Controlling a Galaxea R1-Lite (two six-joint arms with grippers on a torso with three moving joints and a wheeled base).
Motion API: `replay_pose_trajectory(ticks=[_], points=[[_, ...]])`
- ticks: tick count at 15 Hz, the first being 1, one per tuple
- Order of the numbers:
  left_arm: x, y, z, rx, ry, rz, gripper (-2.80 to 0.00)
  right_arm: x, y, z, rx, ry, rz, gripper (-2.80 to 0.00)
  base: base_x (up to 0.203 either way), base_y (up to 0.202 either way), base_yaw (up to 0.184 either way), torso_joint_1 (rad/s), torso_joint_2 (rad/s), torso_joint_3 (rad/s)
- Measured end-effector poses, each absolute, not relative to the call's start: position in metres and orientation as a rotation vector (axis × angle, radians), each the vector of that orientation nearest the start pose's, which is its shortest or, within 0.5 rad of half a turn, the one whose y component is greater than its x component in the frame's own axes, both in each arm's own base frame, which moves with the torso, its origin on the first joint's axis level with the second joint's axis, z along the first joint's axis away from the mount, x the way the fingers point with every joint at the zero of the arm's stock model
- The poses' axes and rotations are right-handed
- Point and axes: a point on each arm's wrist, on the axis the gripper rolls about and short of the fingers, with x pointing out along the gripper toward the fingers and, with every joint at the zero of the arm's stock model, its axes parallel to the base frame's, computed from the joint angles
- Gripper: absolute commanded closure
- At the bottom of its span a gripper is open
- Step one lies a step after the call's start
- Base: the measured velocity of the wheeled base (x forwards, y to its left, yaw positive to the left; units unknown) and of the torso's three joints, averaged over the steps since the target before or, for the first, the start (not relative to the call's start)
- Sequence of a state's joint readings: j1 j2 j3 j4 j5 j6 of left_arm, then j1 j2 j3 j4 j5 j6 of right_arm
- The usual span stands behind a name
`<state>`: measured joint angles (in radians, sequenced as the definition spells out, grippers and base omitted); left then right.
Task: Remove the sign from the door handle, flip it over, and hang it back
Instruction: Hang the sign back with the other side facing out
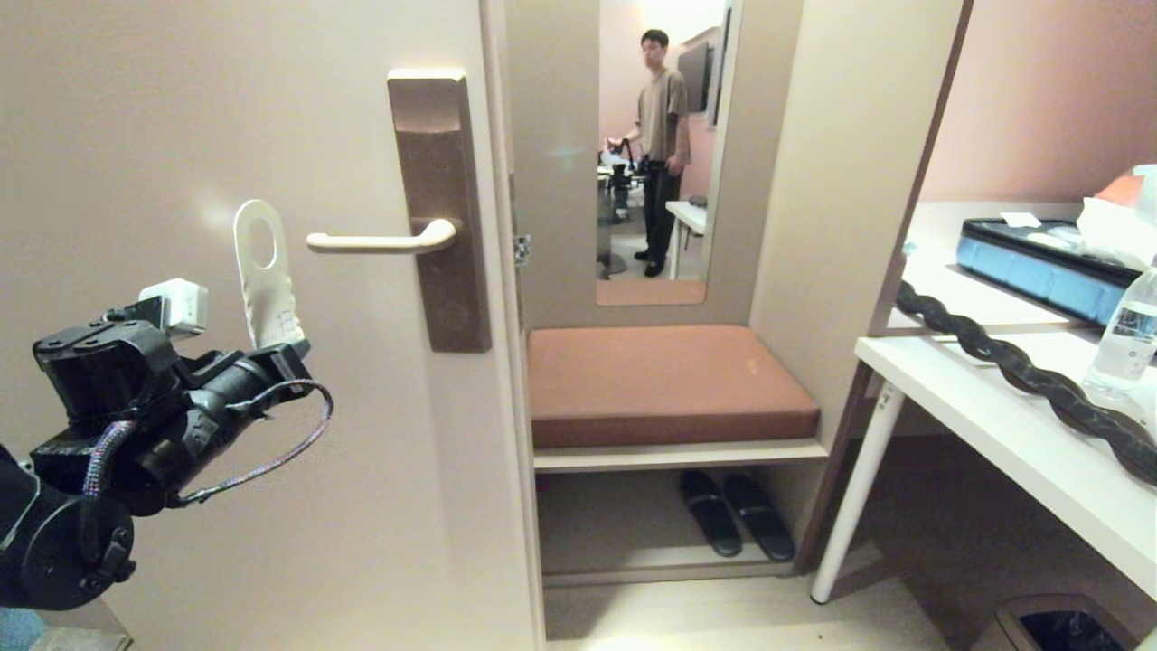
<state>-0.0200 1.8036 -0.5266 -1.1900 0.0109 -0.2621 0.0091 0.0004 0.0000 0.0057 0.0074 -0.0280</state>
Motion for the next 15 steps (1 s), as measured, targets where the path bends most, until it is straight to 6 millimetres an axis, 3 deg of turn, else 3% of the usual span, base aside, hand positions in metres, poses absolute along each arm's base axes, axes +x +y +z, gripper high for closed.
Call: replay_pose_trajectory(ticks=[15], points=[[0.315,-0.01,0.12,-0.253,0.014,-0.032,0.0,-0.023,0.0,0.075,-0.028,0.006,0.017,0.0,0.0,0.0,0.0,0.0,0.0,0.0]])
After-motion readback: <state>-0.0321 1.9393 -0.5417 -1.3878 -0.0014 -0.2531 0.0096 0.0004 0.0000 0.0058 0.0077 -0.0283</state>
